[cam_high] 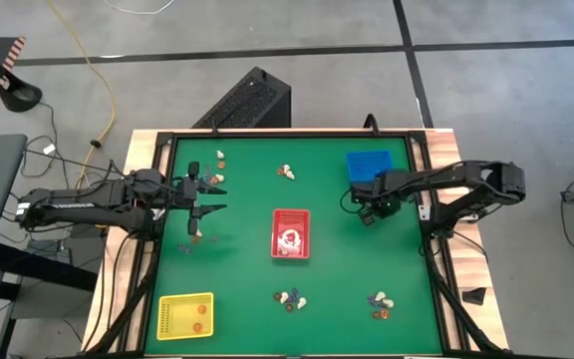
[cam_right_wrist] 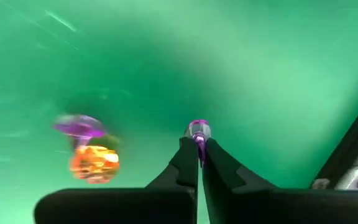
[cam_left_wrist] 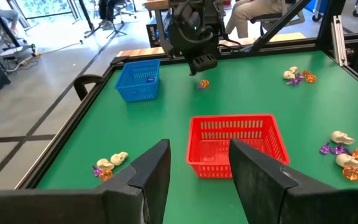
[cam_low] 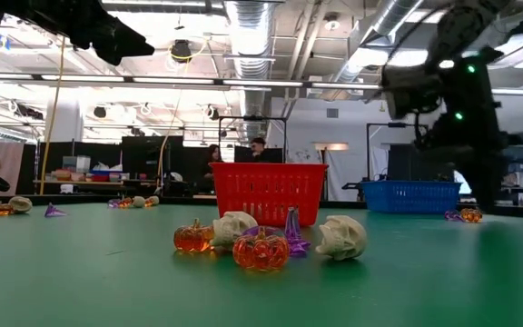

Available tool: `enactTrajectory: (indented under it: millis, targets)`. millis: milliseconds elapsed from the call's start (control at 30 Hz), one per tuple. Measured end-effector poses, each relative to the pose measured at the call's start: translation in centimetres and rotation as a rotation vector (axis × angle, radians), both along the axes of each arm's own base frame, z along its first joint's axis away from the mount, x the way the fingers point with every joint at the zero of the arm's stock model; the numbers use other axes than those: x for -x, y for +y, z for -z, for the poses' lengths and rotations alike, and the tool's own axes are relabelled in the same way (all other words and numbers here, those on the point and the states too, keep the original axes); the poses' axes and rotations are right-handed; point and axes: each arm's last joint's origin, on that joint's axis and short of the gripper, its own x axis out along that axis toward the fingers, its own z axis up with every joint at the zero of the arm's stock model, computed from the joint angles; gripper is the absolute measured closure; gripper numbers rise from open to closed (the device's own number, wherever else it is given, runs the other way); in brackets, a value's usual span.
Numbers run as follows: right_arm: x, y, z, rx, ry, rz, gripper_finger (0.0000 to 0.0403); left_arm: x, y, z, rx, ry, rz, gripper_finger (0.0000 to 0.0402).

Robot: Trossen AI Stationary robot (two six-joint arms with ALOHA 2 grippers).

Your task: Sort Halloween decoration

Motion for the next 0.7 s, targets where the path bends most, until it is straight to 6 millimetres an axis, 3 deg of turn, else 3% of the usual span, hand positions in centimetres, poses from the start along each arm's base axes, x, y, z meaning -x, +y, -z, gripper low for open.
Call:
enactTrajectory:
  millis: [200,333,500,700]
  targets:
    - [-1.4,-1.6,-4.2,0.135,-0.004,-0.015,0.036,0.0,0.0,0.0,0.0,0.0,0.0,0.0249]
    - [-2.6,-3.5,-6.3,0.236,-0.101,-0.015,0.0361,0.0,0.0,0.0,0.0,0.0,0.0,0.0249]
    - [-3.2,-6.2,-7.0,0.325,-0.207,0.01,0.0354,0.0,0.0,0.0,0.001,0.0,0.0,0.0249]
    - [-2.7,-8.0,-6.5,0.329,-0.182,0.061,0.0326,0.0,0.0,0.0,-0.008,0.002,0.002,0.0249]
